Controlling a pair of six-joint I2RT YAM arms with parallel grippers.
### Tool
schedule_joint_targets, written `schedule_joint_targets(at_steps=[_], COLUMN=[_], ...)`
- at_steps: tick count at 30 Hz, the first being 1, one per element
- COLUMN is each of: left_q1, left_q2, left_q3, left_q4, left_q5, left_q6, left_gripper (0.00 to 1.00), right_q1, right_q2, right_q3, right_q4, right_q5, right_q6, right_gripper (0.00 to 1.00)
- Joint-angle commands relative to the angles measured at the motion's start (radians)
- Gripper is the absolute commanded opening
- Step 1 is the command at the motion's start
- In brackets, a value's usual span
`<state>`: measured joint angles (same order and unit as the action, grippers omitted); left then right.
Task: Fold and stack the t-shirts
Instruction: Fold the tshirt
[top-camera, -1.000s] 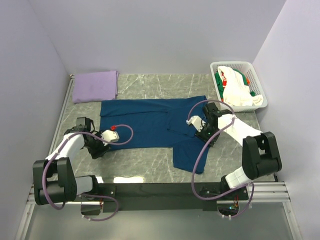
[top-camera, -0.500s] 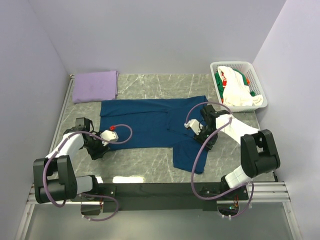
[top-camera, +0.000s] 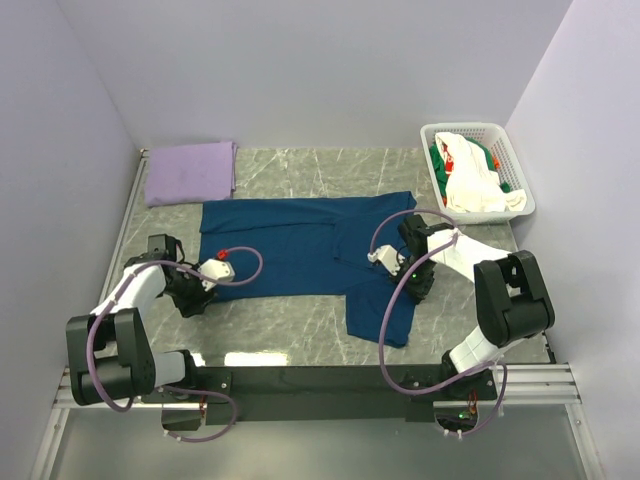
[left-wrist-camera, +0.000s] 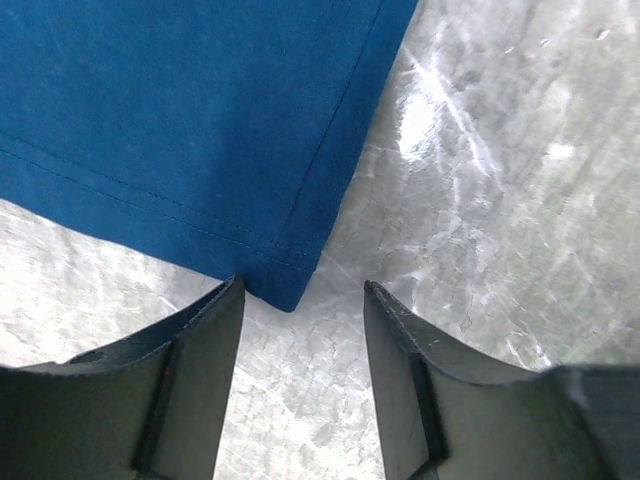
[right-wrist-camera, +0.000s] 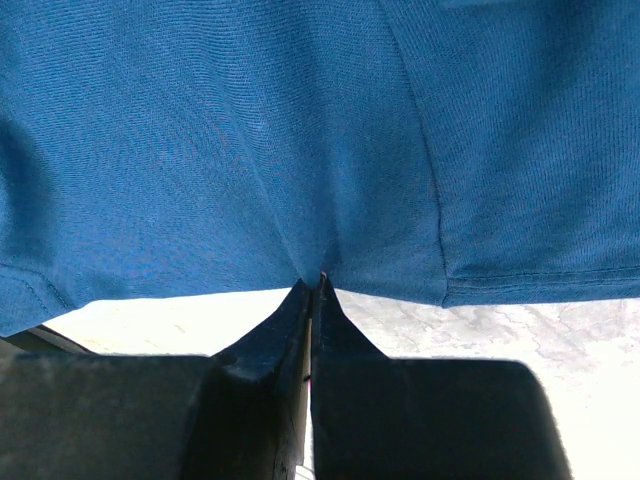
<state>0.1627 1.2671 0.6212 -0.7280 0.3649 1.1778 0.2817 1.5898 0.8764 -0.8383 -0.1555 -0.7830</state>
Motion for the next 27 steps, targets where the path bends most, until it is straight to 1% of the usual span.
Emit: schedule_joint_targets(at_steps=[1,6,10,21,22,24,25,27], left_q1=[0.005,0.006,0.006,0.006,0.006,0.006,0.006,0.005], left_q2=[-0.057,-0.071,-0.020,0.075,0.080,0.080,0.077,0.063], left_q3=[0.063,0.098,0.095,0.009,0.005,-0.005,-0.008,-0.012], left_q4=[-0.051,-0.068,-0.073,-0.004,0.001,-0.004,-0.007,-0.020], left_q5=[0.089,0.117,0.111,0.023,0.022,0.019,0.016,0.014], left_q6=[0.055,0.086,0.112,0.149,0.151,0.160,0.164,0.167], left_gripper=[0.56,0.51,0.48,0.45,0.41,0.36,0.31,0.22], right_q1=[0.007,0.007,0.005,0.007,0.005,0.005,0.007,0.005], right_q2=[-0.037,-0.045,-0.040,-0.037,-0.042,-0.066,-0.076,-0.102], right_q3=[-0.002,0.015,0.022,0.016,0.015,0.006,0.001,-0.007], right_q4=[-0.007,-0.019,-0.022,-0.039,-0.047,-0.053,-0.064,-0.073], right_q5=[-0.015,-0.016,-0.021,-0.022,-0.024,-0.024,-0.027,-0.030], right_q6=[-0.010,-0.010,-0.007,-0.007,-0.007,-0.010,-0.010,-0.013], right_gripper=[0.00,0.00,0.00,0.00,0.00,0.00,0.00,0.00])
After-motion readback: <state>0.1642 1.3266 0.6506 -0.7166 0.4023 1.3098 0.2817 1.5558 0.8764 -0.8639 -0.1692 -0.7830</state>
